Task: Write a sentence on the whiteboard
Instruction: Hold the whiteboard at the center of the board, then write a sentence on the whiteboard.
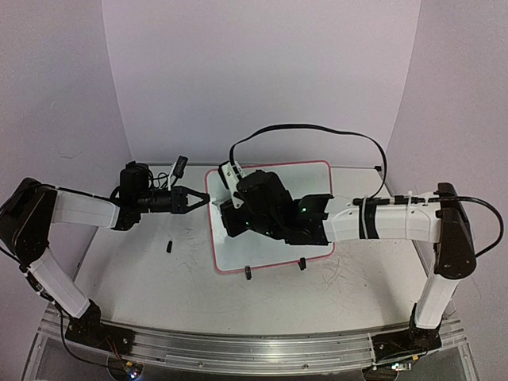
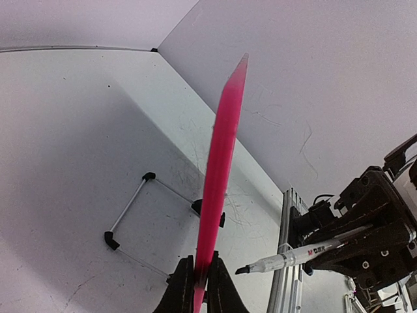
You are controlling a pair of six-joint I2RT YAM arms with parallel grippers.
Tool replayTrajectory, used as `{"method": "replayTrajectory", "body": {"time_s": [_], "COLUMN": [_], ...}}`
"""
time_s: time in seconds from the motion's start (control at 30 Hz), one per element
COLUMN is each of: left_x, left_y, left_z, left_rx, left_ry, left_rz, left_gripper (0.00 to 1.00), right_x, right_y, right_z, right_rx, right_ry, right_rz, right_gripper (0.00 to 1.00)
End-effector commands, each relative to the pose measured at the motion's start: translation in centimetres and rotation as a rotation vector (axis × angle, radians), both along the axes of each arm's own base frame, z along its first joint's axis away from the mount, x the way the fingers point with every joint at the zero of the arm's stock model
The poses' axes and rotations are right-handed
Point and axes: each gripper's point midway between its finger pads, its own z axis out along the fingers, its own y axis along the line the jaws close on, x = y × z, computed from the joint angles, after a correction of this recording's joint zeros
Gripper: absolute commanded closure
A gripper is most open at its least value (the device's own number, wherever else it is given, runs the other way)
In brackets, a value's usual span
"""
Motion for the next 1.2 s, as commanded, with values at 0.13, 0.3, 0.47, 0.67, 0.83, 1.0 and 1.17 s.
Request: {"method": "replayTrajectory", "body": {"time_s": [0.13,0.3,0.47,0.67,0.83,1.0,1.17], "left_x": [0.0,0.0,-0.1,-0.2,-0.3,-0.4,-0.4], "left_y": [-0.4,-0.4,-0.3,-0.3,-0.3,-0.3,-0.3], "left_z": [2.4,2.2,2.5,2.7,2.8,3.0,3.1], "left_rx": [-0.031,-0.028,-0.03,-0.033,-0.036,-0.038,-0.04], "left_ry": [-0.108,-0.108,-0.116,-0.117,-0.114,-0.118,-0.12], "left_rz": [-0.031,-0.03,-0.03,-0.034,-0.037,-0.038,-0.041], "left_gripper": [0.97,1.0,1.0,1.0,1.0,1.0,1.0], "right_x": [0.2,0.7,0.6,0.7,0.8,0.9,1.1], "right_y": [1.4,0.9,0.7,0.8,1.1,1.1,1.2], "right_z": [1.5,1.4,0.7,0.8,0.5,0.5,0.4], "right_rx": [0.049,0.047,0.025,0.026,0.023,0.023,0.022], "right_ry": [-0.012,-0.016,-0.003,-0.005,-0.002,-0.003,-0.006], "right_rz": [0.008,-0.033,-0.042,-0.044,-0.037,-0.043,-0.052], "right_gripper": [1.0,1.0,1.0,1.0,1.0,1.0,1.0]}}
